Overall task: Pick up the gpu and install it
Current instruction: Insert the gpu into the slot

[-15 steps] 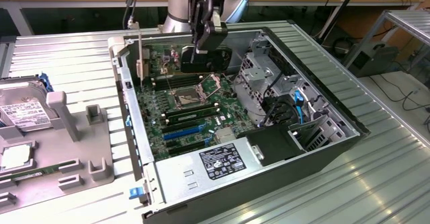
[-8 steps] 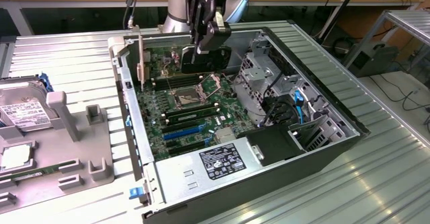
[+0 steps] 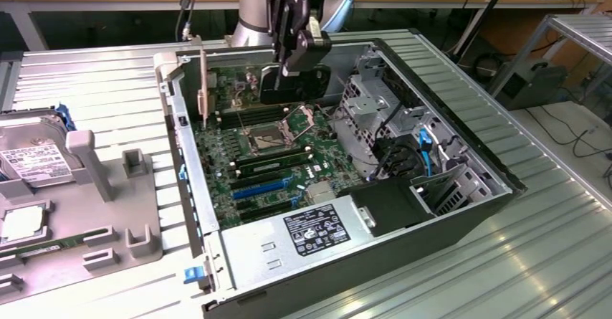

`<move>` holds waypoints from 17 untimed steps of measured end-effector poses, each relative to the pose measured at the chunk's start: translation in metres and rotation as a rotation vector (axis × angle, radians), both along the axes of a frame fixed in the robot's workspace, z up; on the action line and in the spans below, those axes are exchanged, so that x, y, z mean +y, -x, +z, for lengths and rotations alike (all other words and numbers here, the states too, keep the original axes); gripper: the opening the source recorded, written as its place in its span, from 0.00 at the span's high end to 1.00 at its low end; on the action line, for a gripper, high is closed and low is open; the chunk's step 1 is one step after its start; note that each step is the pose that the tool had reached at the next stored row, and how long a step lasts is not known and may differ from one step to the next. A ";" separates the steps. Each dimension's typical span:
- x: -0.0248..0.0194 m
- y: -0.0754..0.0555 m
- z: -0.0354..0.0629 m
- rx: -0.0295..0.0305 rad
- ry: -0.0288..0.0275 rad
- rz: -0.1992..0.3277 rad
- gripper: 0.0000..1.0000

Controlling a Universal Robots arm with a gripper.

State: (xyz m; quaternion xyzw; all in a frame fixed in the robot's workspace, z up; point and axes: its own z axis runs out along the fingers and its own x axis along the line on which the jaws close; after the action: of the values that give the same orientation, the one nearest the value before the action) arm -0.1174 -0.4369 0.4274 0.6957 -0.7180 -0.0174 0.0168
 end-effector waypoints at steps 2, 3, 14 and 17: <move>0.0005 -0.003 -0.0003 0.0000 0.0000 0.000 0.73; 0.0007 -0.005 -0.0006 0.0000 0.0001 0.000 0.73; 0.0030 -0.007 -0.0054 0.0000 -0.0002 0.000 0.73; 0.0049 -0.008 -0.0089 0.0000 0.0000 0.000 0.73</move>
State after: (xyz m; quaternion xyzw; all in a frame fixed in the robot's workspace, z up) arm -0.1094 -0.4320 0.4185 0.6957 -0.7180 -0.0174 0.0168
